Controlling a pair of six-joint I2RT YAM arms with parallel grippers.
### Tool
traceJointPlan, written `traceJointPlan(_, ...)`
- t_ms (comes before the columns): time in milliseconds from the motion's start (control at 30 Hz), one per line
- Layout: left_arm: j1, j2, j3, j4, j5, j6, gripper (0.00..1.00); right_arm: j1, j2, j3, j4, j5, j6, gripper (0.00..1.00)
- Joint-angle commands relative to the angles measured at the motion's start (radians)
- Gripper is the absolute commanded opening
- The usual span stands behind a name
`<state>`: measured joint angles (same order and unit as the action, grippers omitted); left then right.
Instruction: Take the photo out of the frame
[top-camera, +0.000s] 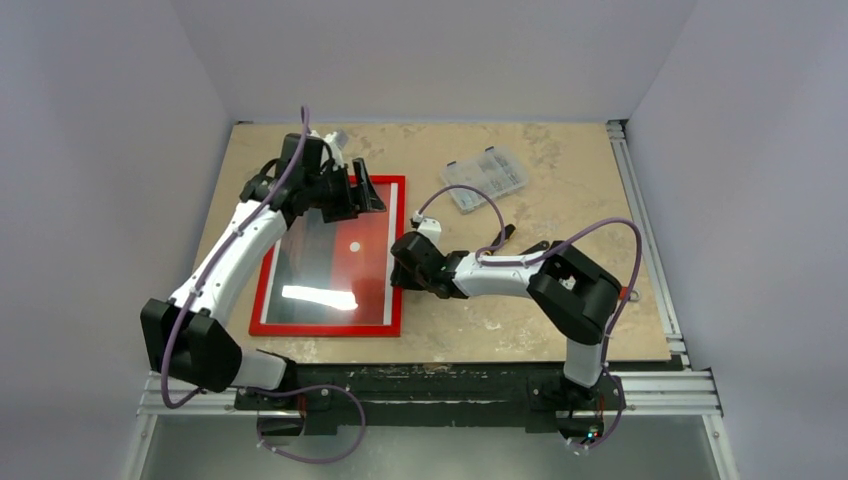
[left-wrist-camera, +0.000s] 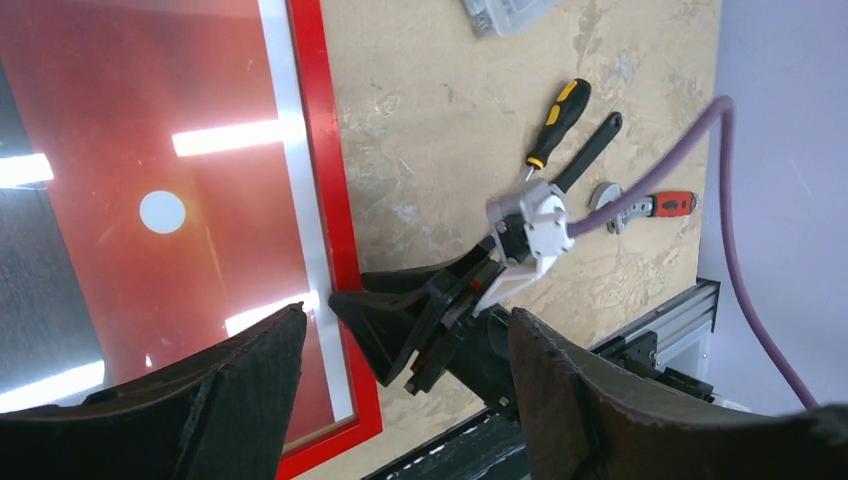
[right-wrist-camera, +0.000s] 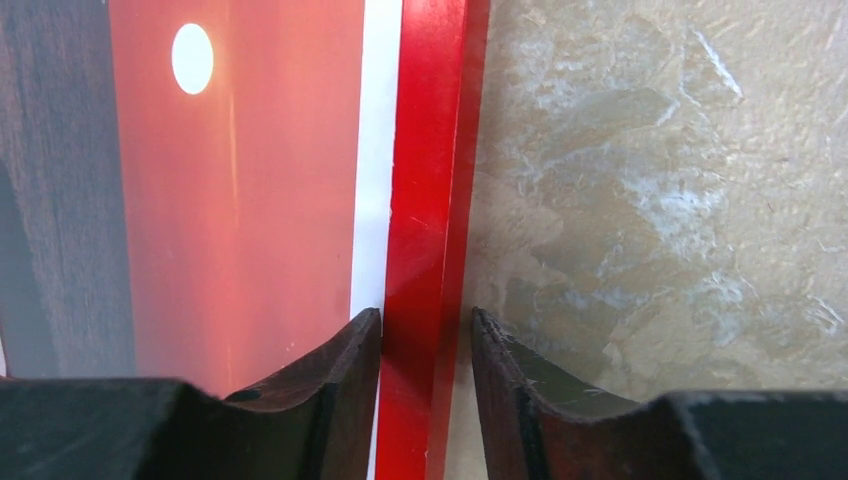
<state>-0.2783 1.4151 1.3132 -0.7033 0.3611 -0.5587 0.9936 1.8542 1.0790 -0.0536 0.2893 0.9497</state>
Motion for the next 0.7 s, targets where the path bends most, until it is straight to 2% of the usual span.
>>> traceJointPlan(0, -0.058, -0.120, -0.007, 0.033, -0.079, 0.052, 0.73, 0.001, 0.027, 0.011, 0.020, -0.013, 0.000, 0.34)
traceJointPlan(100, -0.120, -0.192, -0.016, -0.006, -0.143, 0.060, 0.73, 0.001, 0.036, 0.011, 0.026, -0.029, 0.015, 0.31)
traceJointPlan(200, -0.139, -0.312, -0.119, 0.009, -0.083, 0.012, 0.74, 0.001, 0.049, 0.012, 0.041, -0.039, 0.018, 0.30)
traceJointPlan(267, -0.140, -0.423, -0.205, -0.007, -0.088, 0.003, 0.77, 0.000, 0.062, 0.020, 0.047, -0.052, 0.019, 0.26)
traceJointPlan(367, -0.140, -0.593, -0.308, -0.063, -0.116, 0.027, 0.81, 0.001, 0.066, 0.019, 0.041, -0.058, 0.024, 0.16)
traceJointPlan(467, -0.144, -0.707, -0.392, -0.103, -0.071, 0.023, 0.83, 0.000, 0.031, -0.005, 0.048, -0.080, 0.033, 0.00)
traceJointPlan(533, -0.160, -0.778, -0.480, -0.091, -0.041, 0.001, 0.85, -0.001, -0.010, -0.011, 0.048, -0.096, 0.008, 0.00)
traceJointPlan(667, -0.221, -0.882, -0.606, -0.046, -0.096, -0.044, 0.90, -0.012, -0.056, 0.031, -0.001, -0.145, -0.011, 0.00)
